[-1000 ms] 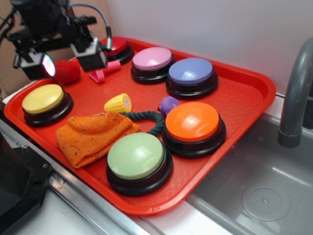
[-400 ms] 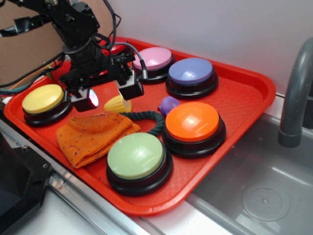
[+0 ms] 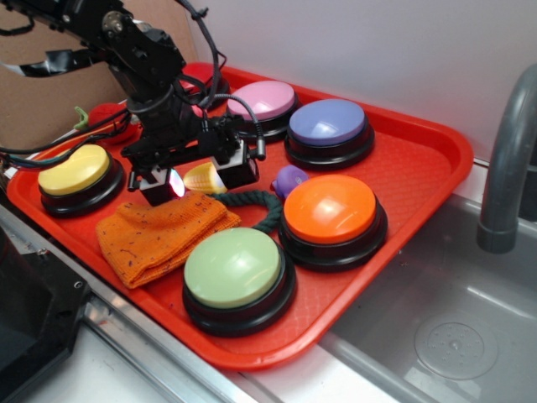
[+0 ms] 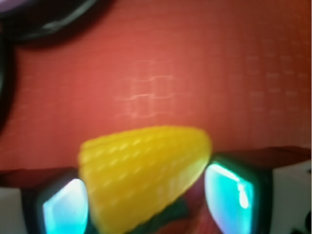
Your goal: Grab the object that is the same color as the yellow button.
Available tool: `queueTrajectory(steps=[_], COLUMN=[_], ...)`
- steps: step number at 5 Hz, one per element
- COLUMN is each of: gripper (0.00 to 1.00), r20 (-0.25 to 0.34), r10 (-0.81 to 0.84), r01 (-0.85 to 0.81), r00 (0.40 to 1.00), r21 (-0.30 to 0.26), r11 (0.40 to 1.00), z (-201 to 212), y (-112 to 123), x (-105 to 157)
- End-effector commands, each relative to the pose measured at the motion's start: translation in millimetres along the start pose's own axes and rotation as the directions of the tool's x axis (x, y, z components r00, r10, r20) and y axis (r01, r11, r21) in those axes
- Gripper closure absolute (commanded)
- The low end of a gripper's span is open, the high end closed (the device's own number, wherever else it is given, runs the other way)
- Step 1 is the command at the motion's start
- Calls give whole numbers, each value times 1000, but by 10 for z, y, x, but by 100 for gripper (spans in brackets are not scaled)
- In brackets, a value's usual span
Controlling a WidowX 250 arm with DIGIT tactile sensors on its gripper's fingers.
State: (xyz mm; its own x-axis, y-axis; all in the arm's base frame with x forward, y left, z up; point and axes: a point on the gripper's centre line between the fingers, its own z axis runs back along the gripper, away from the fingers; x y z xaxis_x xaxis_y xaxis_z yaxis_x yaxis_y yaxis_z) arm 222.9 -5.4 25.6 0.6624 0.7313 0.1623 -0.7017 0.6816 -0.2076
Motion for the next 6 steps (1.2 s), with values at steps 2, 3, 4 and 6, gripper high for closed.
queueTrajectory(steps=[2, 3, 4, 6], gripper=[24, 100, 100, 100], r20=[42, 37, 25, -51], r10=[20, 7, -19, -269], r01=[-21, -8, 19, 273], r00=[999, 999, 1000, 962], r21=[18, 17, 5, 87], r11=[1000, 1000, 1000, 958], z=[-27, -18, 69, 529], y=[2, -7, -16, -66], x=[143, 141, 179, 411])
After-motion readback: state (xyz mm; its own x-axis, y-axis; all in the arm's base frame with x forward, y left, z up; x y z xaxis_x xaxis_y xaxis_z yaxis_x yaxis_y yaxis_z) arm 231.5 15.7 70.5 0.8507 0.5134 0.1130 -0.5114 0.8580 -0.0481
